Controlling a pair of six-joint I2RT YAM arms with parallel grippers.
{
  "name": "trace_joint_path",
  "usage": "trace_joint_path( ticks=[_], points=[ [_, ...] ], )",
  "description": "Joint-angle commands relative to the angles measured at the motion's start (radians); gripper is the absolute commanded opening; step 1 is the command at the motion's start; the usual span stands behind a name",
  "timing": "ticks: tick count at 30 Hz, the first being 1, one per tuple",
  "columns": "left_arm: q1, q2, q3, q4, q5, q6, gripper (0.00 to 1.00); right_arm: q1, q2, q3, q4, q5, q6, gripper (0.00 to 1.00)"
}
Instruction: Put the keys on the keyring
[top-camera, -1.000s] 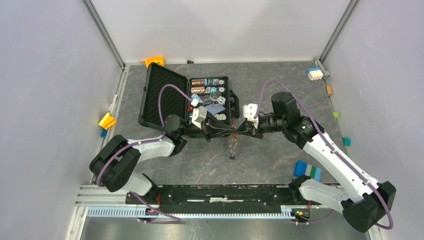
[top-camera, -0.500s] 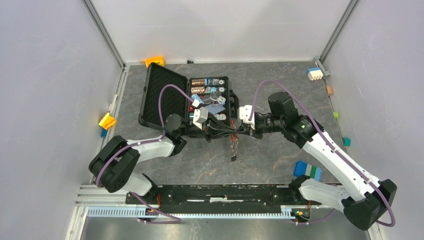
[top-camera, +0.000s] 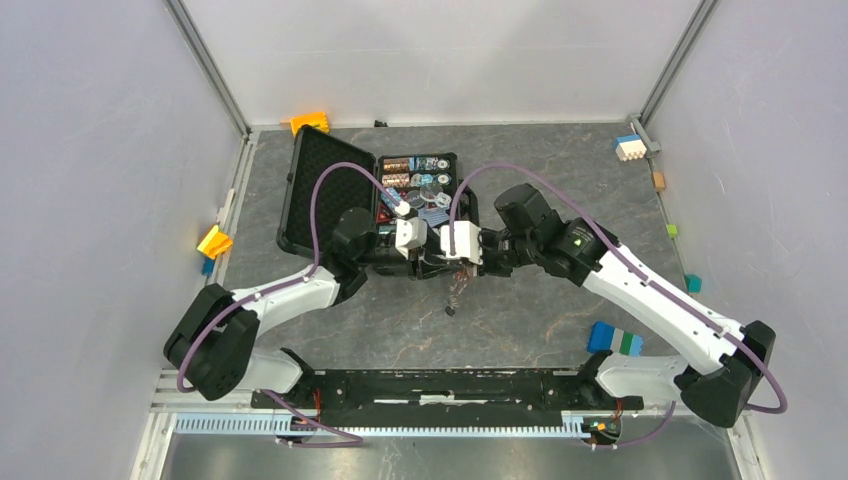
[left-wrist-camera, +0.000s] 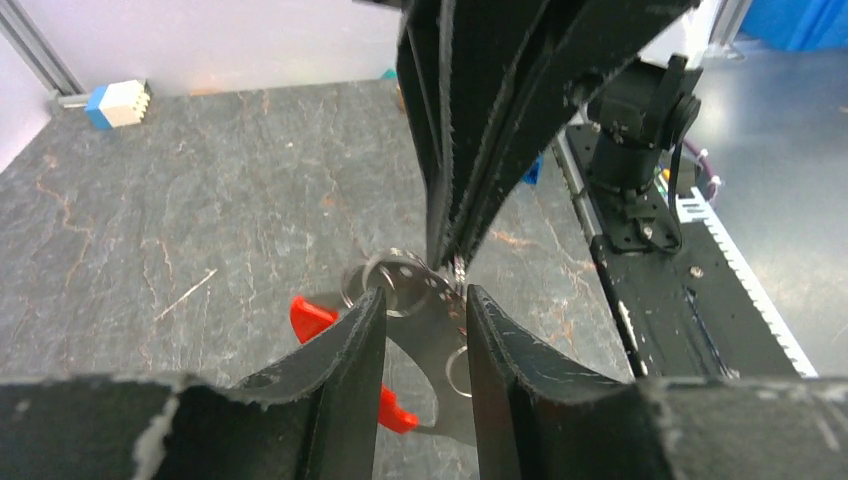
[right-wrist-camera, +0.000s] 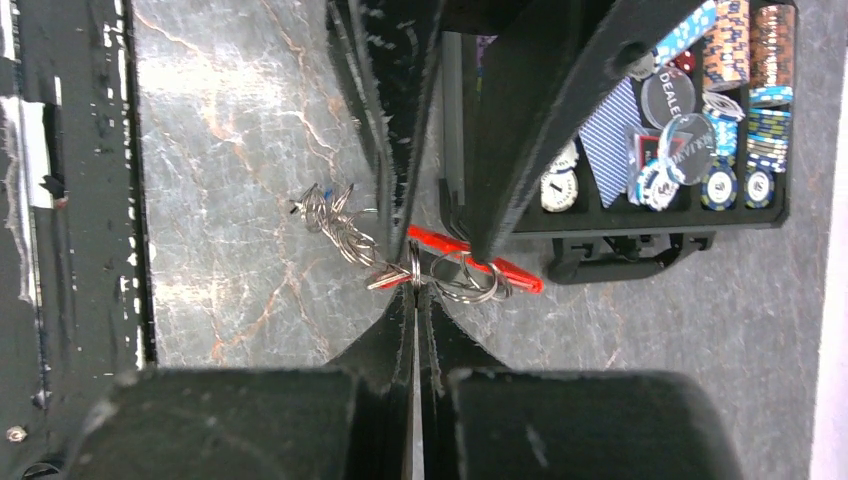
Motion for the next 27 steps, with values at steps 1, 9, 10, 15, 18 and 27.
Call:
trace_joint_path(
  ticks=[1,9,10,15,18,27],
  points=[
    [0.005,-0.03,0.032,-0.119,0.021,0.174,0.41,0.029,0.017,0.083,-0.017,0.093,-0.021,0.0],
    [0.009,-0.025,0.026,-0.09,0.042,0.19,0.41,0.063,0.046,0.097,-0.047,0.142,-0.025,0.0],
    [0.01,-0.025,0.022,-0.077,0.041,0.185,0.41,0.064,0.047,0.097,-0.045,0.143,-0.025,0.0],
    [0.02,-0.032,-0.005,0.02,0.043,0.137,0.36,0.063,0.049,0.097,-0.037,0.141,-0.013,0.0],
    [0.02,-0.036,-0.015,0.039,0.073,0.14,0.3,0.063,0.055,0.103,-0.034,0.131,-0.002,0.0],
    [0.019,-0.008,-0.005,0.119,0.111,0.096,0.29,0.062,0.078,0.13,-0.042,0.111,0.01,0.0]
  ],
)
